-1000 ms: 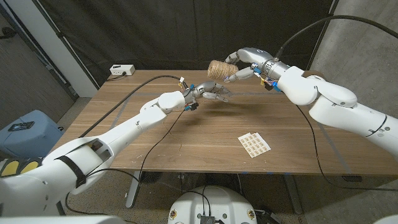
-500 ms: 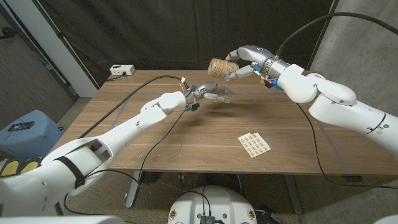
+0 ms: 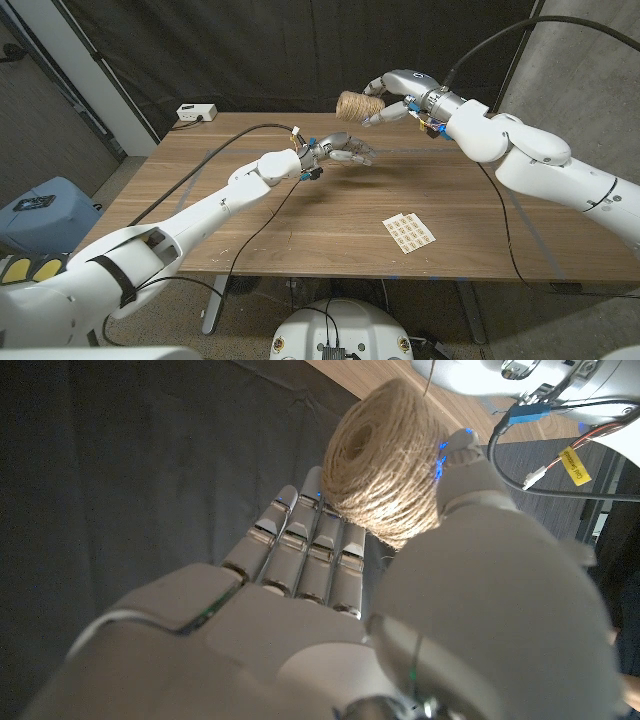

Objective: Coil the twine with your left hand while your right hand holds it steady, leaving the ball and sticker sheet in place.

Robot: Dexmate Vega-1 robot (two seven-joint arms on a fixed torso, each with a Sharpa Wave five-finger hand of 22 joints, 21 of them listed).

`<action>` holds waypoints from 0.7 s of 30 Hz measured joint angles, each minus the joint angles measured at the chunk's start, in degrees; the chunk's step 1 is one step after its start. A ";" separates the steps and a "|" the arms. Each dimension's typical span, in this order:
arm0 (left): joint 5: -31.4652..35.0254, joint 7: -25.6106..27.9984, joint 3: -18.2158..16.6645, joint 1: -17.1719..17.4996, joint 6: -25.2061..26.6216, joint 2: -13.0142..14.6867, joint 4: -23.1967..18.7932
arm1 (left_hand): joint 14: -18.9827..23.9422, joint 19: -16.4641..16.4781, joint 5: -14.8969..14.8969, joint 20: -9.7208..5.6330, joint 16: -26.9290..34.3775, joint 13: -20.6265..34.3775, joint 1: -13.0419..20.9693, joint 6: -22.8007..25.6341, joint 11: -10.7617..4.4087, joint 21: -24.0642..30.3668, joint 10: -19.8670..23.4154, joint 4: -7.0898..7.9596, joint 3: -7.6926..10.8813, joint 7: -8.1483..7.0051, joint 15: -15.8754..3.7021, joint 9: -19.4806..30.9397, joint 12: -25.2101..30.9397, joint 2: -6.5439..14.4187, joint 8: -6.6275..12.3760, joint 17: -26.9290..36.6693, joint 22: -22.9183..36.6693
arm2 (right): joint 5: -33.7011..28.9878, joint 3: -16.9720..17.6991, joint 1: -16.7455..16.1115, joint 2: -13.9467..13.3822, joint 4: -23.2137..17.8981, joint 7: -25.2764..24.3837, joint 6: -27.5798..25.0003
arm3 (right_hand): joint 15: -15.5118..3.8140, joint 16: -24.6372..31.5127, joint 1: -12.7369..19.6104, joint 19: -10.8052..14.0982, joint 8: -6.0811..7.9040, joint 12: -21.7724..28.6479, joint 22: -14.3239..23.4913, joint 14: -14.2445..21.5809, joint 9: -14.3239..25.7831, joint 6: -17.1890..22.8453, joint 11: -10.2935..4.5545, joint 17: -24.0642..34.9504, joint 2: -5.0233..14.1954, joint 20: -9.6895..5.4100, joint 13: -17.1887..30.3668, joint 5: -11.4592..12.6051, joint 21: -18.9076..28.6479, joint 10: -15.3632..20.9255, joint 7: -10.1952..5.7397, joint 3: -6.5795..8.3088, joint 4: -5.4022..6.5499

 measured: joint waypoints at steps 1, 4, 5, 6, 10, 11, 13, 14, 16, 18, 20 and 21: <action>0.03 0.27 -0.09 0.24 0.01 -0.08 -0.14 | 0.46 0.14 0.00 -0.14 0.00 -0.21 -0.07 0.68 -0.03 0.00 0.67 0.00 0.00 -0.05 -0.16 -0.06 0.00 0.07 0.31 -0.05 0.00 | -0.16 -0.05 0.09 0.04 0.10 0.01 0.06 | 0.02 0.00 0.00 0.09 0.00 0.05 0.00 0.15 0.00 0.00 0.10 0.00 0.00 -0.09 0.00 0.03 0.00 0.11 0.00 0.00 0.00; 0.09 0.94 -0.20 0.51 0.02 -0.19 -0.32 | 1.13 0.61 0.00 0.00 0.00 -0.56 0.02 1.47 -0.12 0.00 1.34 0.00 0.00 0.02 -0.51 -0.09 -0.02 0.43 0.34 -0.07 0.00 | -0.39 -0.23 0.40 0.13 0.41 0.07 0.18 | 0.02 0.00 -0.01 0.18 0.01 0.38 0.00 0.16 0.00 0.11 0.22 0.00 0.01 -0.18 0.00 0.23 0.00 0.22 0.11 0.00 0.00; 0.11 1.17 -0.27 0.63 0.03 -0.25 -0.39 | 1.43 0.61 0.00 0.00 0.00 -0.56 0.02 1.58 -0.07 0.00 1.67 0.00 0.00 -0.03 -0.41 -0.09 -0.15 0.43 0.34 -0.07 0.00 | -0.48 -0.23 0.40 0.13 0.41 0.10 0.25 | 0.02 0.00 -0.01 0.18 0.01 0.39 0.00 0.16 0.00 0.22 0.22 0.00 0.01 -0.18 0.00 0.23 0.00 0.22 0.22 -0.08 -0.08; 0.11 1.17 -0.31 0.70 0.03 -0.30 -0.46 | 1.47 0.82 0.00 -0.21 0.00 -0.56 0.02 1.84 -0.26 0.00 1.86 0.00 0.00 -0.29 -0.38 -0.02 -0.27 0.43 0.52 -0.07 0.00 | -0.60 -0.30 0.51 0.16 0.52 0.13 0.34 | 0.02 0.00 -0.01 0.18 0.01 0.39 0.00 0.16 0.00 0.30 0.22 0.00 0.01 -0.18 0.00 0.23 0.00 0.23 0.30 -0.08 -0.08; 0.21 2.00 -0.39 0.94 0.09 -0.45 -0.62 | 2.34 0.91 0.00 -0.31 0.00 -0.56 -0.20 2.42 -0.23 0.00 2.64 0.00 0.01 -0.25 -0.51 0.08 -0.28 0.65 0.67 -0.07 0.00 | -0.93 -0.64 0.99 0.27 1.02 0.34 0.49 | 0.02 0.00 -0.06 0.18 0.00 0.40 0.00 0.15 0.00 0.31 0.23 -0.01 0.06 -0.18 0.00 0.23 0.00 0.23 0.31 -0.08 -0.08; 0.21 2.00 -0.41 0.99 0.09 -0.49 -0.67 | 2.34 1.13 0.00 -0.09 0.18 -0.56 -0.20 2.42 -0.27 0.00 2.68 0.00 0.01 -0.25 -0.51 0.08 -0.28 0.65 0.67 -0.07 -0.01 | -1.02 -0.64 0.99 0.27 1.02 0.41 0.55 | 0.02 0.00 -0.06 0.18 0.00 0.40 0.00 0.15 0.00 0.31 0.23 0.00 0.06 -0.18 0.00 0.23 0.00 0.23 0.31 -0.08 -0.08; 0.25 2.24 -0.44 1.06 0.15 -0.54 -0.73 | 2.35 1.22 0.00 0.00 0.22 -0.56 -0.19 2.72 -0.23 0.35 3.08 0.00 0.01 0.05 -0.52 0.08 -0.27 0.65 0.67 -0.07 0.00 | -1.15 -0.73 1.11 0.30 1.16 0.50 0.64 | 0.02 0.00 -0.07 0.18 0.00 0.40 0.00 0.15 0.00 0.31 0.23 0.00 0.07 -0.18 0.00 0.23 0.00 0.23 0.31 -0.08 -0.08; 0.31 2.63 -0.45 1.15 0.26 -0.60 -0.77 | 2.55 1.44 0.00 -0.22 0.22 -0.56 -0.20 2.94 -0.18 0.35 3.41 -0.01 0.01 -0.17 -0.72 0.08 -0.27 0.65 0.67 -0.07 -0.01 | -1.22 -0.73 1.11 0.30 1.16 0.55 0.74 | 0.02 0.00 -0.13 0.18 -0.01 0.40 0.00 0.15 0.00 0.31 0.22 0.00 0.12 -0.18 0.00 0.23 0.00 0.23 0.30 -0.09 -0.08; 0.33 2.71 -0.46 1.20 0.29 -0.66 -0.82 | 3.18 1.53 0.00 -0.31 0.22 -0.49 -0.20 3.70 -0.19 0.35 3.91 -0.01 0.01 -0.03 -0.72 0.08 -0.27 0.64 0.95 -0.07 -0.01 | -1.31 -0.91 1.39 0.32 1.42 0.64 0.85 | 0.02 0.00 -0.14 0.18 -0.01 0.40 0.00 0.15 0.00 0.31 0.22 0.17 0.14 -0.18 0.00 0.23 0.00 0.23 0.30 -0.21 -0.10; 0.40 2.99 -0.48 1.27 0.37 -0.75 -0.94 | 3.38 1.95 0.00 -0.32 0.62 -0.40 -0.19 3.96 -0.23 0.35 4.69 -0.01 0.01 -0.15 -0.93 0.08 -0.27 0.64 0.97 -0.07 -0.01 | -1.42 -1.05 1.60 0.33 1.62 0.81 0.94 | 0.02 0.00 -0.15 0.18 -0.02 0.40 0.00 0.16 0.00 0.30 0.22 0.27 0.15 -0.18 0.00 0.23 0.00 0.23 0.30 -0.32 0.00; 0.46 3.18 -0.48 1.33 0.49 -0.82 -1.00 | 3.38 2.04 0.00 -0.41 0.63 -0.40 -0.42 3.96 -0.23 0.35 4.69 -0.01 0.01 -0.15 -0.93 0.08 -0.27 0.87 0.97 -0.07 -0.01 | -1.52 -1.16 1.76 0.33 1.80 0.94 1.07 | 0.02 0.00 -0.16 0.18 -0.03 0.40 0.00 0.15 0.00 0.30 0.22 0.27 0.16 -0.18 0.00 0.22 0.00 0.23 0.30 -0.32 0.00; 0.47 3.23 -0.48 1.34 0.55 -0.83 -1.05 | 3.48 2.04 0.00 -0.41 0.63 -0.40 -0.42 3.96 -0.23 0.35 4.69 -0.01 0.01 -0.15 -0.83 0.08 -0.27 0.87 0.97 -0.07 -0.01 | -1.57 -1.20 1.83 0.34 1.86 0.99 1.15 | 0.02 0.00 -0.16 0.17 -0.04 0.39 0.00 0.15 0.00 0.30 0.22 0.27 0.16 -0.18 0.00 0.22 0.00 0.23 0.30 -0.32 0.00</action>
